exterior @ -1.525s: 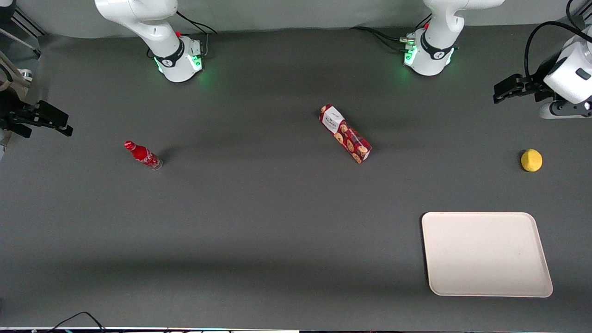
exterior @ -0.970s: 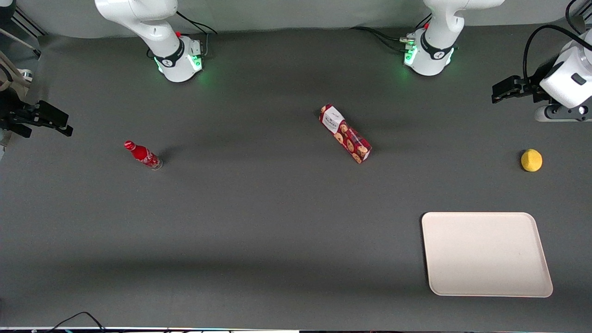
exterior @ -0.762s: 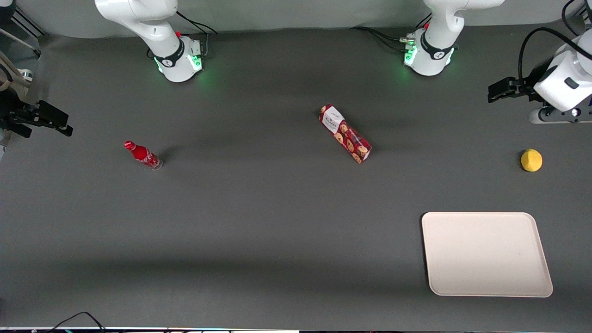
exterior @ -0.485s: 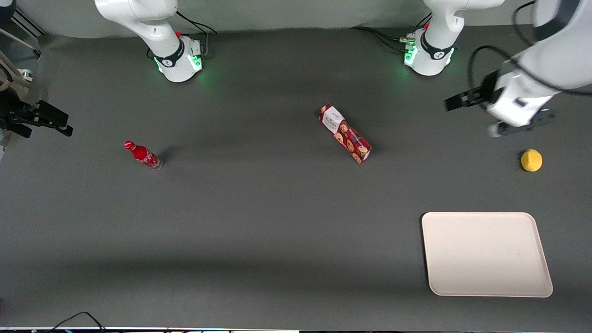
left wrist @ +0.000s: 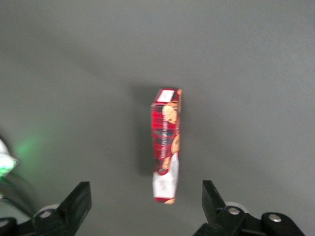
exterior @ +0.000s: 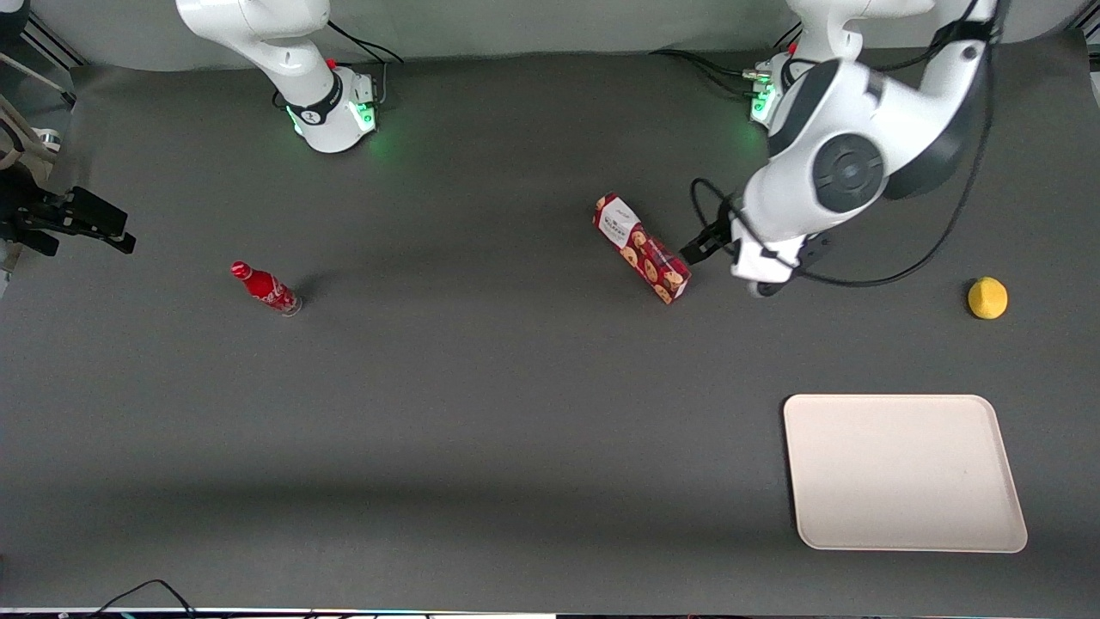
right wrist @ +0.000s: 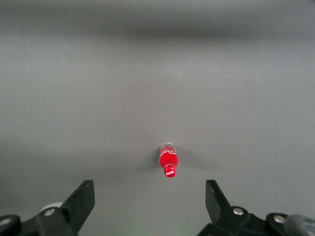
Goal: Place red cookie box on tray
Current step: 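Move the open left gripper down over the red plaid cookie box, then close the left gripper on the cookie box and lift it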
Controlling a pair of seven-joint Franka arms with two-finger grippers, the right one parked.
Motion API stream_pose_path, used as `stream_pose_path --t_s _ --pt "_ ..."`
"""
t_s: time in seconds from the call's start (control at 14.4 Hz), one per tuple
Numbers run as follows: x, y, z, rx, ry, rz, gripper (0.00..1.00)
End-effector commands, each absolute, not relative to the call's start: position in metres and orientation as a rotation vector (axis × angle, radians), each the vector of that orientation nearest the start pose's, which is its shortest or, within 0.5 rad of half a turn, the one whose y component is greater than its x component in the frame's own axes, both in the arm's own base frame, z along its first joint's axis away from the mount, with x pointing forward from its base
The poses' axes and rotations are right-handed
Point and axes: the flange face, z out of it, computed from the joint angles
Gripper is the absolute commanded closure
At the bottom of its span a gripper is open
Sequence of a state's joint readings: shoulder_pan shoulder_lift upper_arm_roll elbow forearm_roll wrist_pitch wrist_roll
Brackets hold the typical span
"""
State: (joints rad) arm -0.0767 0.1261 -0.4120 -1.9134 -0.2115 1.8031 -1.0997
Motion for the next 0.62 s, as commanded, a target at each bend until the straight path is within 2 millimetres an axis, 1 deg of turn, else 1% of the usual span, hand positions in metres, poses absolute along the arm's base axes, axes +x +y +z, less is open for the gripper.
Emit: stream_pose_path --t_s 0.0,0.07,0.28,0.49,0.55 --pt "0.478 -0.309 0.345 -2.886 -1.174 0.517 0.00" --pt "0.475 -0.312 0.324 -2.890 -1.182 0.500 0.00" --pt "0.451 -0.323 0.262 -2.895 -1.110 0.478 0.00" --pt "0.422 -0.324 0.224 -2.892 -1.035 0.454 0.00" --pt "0.411 -0.325 0.216 -2.887 -0.999 0.458 0.00"
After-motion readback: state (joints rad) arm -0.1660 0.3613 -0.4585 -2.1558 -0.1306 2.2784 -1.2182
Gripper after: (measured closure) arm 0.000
